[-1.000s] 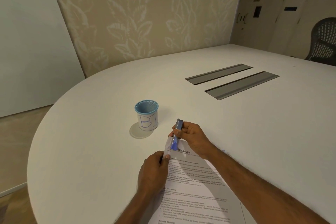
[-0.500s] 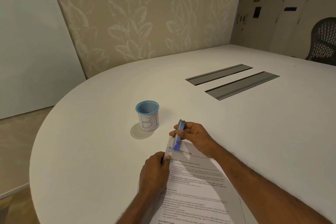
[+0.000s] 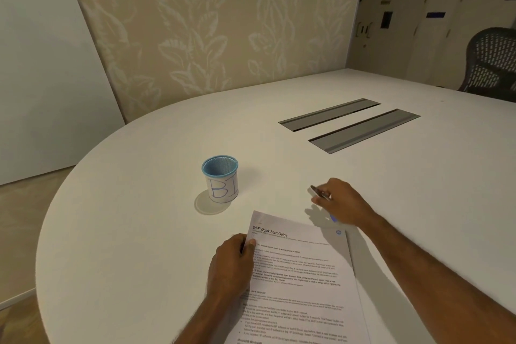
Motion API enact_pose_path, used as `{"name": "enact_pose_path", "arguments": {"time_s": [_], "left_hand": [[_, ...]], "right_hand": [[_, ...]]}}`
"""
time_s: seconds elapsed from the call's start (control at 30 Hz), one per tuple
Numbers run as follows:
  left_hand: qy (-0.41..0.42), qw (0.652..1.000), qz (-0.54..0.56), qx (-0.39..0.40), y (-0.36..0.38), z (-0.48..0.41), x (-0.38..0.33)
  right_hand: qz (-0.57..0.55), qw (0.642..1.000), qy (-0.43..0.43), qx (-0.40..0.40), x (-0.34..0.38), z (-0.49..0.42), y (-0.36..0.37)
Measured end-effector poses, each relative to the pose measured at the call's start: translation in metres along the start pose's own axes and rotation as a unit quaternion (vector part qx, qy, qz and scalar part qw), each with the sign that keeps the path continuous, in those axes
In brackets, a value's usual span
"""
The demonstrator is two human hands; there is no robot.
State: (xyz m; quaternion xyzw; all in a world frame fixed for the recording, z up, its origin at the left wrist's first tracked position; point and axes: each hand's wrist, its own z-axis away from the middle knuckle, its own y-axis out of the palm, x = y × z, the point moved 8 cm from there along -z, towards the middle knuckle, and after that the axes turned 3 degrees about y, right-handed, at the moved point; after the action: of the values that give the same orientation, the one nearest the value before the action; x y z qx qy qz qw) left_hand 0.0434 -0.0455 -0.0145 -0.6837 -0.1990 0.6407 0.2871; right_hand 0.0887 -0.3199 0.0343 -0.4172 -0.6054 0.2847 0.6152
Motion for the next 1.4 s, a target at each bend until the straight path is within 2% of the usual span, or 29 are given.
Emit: {"name": "enact_pose_path", "arguments": {"time_s": [0.1,0.27,0.47,0.57,0.67,0.77,0.87,0.97,1.2,1.3,1.4], "left_hand": [[-0.002,1.0,0.0,-0.002,-0.001,0.0,0.001],[-0.001,1.0,0.008,-0.004,-0.002,0.001,0.0],[0.008,0.999,0.037,-0.007,-0.002,0.001,0.001],[0.017,0.996,0.088,-0.008,-0.004,0.0,0.002],[0.014,0.99,0.139,-0.015,-0.007,0.0,0.003],[0.013,0.981,0.193,-0.03,-0.013,0.002,0.002],[-0.004,0.964,0.265,-0.024,-0.015,0.002,-0.001],[-0.007,0.957,0.287,-0.03,-0.017,-0.003,-0.005],[-0.004,0.951,0.299,-0.072,-0.033,-0.01,-0.007],[0.001,0.947,0.309,-0.089,-0.042,-0.017,-0.009],[0.008,0.945,0.314,-0.087,-0.048,-0.021,-0.011]], "right_hand": [[0.033,0.999,0.037,0.01,-0.02,0.004,0.011],[0.052,0.998,0.023,0.015,-0.022,0.009,0.017],[0.005,0.999,0.051,-0.009,-0.03,0.014,0.013],[-0.098,0.986,0.066,-0.119,-0.03,0.026,-0.008],[-0.272,0.941,0.09,-0.182,-0.029,0.054,-0.02],[-0.35,0.911,0.143,-0.162,-0.026,0.088,-0.011],[-0.425,0.883,0.177,-0.085,-0.015,0.116,0.011],[-0.452,0.875,0.173,-0.019,0.002,0.132,0.029],[-0.512,0.838,0.183,-0.044,0.006,0.129,0.031],[-0.519,0.836,0.176,-0.024,0.007,0.127,0.036],[-0.515,0.84,0.169,-0.037,0.006,0.122,0.034]]}}
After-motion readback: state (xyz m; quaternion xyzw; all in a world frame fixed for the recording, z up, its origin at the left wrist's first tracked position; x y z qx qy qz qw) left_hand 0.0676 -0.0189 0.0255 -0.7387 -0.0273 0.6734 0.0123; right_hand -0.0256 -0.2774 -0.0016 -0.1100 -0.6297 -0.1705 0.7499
